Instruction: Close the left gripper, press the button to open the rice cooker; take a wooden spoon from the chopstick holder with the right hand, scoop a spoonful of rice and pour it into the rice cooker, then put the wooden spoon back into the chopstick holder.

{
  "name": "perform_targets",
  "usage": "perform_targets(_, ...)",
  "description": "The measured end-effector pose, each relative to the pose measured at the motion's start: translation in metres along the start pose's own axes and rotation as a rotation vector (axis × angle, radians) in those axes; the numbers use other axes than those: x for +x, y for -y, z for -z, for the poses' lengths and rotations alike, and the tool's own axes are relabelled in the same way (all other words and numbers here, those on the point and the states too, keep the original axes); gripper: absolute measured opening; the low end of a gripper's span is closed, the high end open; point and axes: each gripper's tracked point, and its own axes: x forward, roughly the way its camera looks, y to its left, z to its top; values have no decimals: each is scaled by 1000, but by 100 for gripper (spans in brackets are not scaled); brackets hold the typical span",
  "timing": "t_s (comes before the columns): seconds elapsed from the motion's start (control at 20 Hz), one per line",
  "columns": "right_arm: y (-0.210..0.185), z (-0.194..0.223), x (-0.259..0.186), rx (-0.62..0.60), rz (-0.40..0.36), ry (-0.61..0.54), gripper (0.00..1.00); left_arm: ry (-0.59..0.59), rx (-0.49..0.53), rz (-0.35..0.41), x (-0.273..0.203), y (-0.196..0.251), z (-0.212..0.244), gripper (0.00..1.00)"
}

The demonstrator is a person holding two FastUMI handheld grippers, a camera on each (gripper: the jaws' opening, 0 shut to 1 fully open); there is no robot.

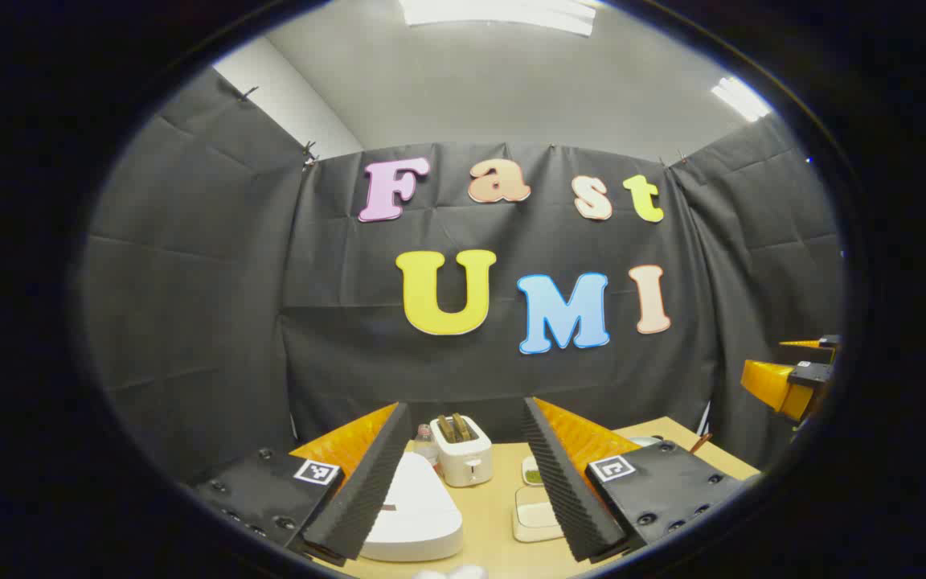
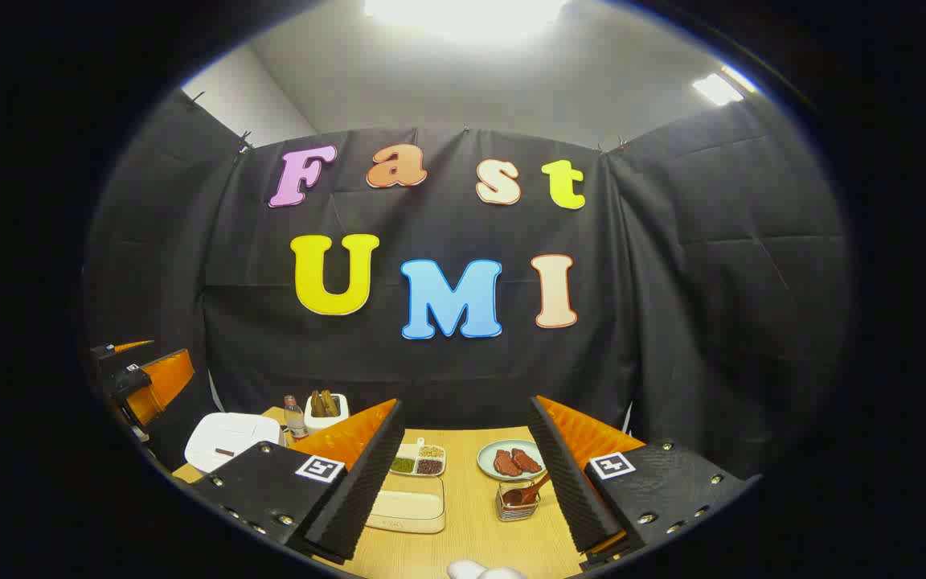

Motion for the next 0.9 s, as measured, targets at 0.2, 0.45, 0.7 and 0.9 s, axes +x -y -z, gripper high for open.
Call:
perform_targets(0.2,0,1,0,1,1,-5,95,3,7,-2,2,-1,1,97)
perform_targets(0.45,0,1,1,8,4,-6,95,-13,-4,-1,2,-3,6,98)
perform_targets(0.7,-1,3,1,8,-1,-12,95,-7,6,-3,3,-4,3,98)
perform_targets(0.9,-1,4,0,5,-1,-12,95,0,9,-5,4,-4,1,98)
